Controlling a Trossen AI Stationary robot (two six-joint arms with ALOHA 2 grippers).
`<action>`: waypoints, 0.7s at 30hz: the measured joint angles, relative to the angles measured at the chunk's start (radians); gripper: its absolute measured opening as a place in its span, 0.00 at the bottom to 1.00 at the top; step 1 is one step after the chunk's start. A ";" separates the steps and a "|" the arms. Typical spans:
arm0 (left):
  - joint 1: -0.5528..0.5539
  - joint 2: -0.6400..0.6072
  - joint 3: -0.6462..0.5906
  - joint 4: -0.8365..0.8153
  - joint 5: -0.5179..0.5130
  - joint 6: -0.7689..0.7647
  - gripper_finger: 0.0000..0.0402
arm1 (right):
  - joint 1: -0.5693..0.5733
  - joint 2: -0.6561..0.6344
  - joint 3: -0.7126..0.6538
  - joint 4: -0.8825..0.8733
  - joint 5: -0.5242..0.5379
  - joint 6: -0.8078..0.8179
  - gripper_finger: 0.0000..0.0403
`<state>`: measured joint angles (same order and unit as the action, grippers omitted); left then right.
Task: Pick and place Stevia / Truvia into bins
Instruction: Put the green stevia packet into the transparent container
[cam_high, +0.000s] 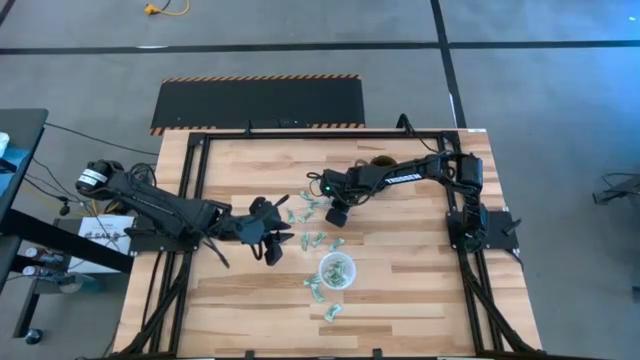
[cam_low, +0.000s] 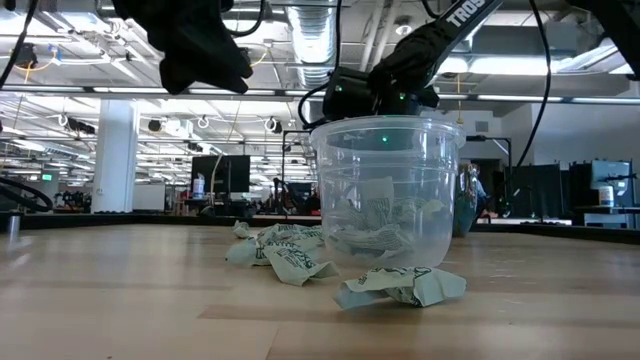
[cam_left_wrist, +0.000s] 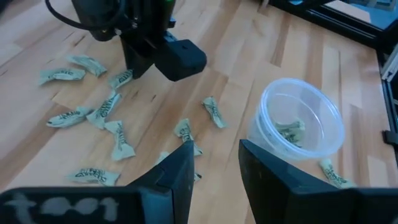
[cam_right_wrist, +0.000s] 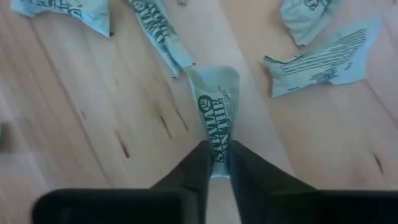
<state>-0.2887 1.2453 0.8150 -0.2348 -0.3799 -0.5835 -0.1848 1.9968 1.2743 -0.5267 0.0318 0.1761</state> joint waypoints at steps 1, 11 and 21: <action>0.002 0.000 0.000 0.000 -0.001 0.000 0.28 | 0.000 -0.001 0.000 0.002 0.000 0.000 0.07; 0.003 0.000 0.000 0.001 -0.026 -0.011 0.28 | 0.021 -0.023 0.113 -0.155 0.000 -0.052 0.03; 0.005 0.000 0.000 -0.034 -0.026 -0.005 0.28 | 0.136 -0.289 0.146 -0.309 -0.005 -0.062 0.01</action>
<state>-0.2840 1.2453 0.8154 -0.2689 -0.4060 -0.5890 -0.0491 1.7082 1.4203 -0.8356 0.0264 0.1143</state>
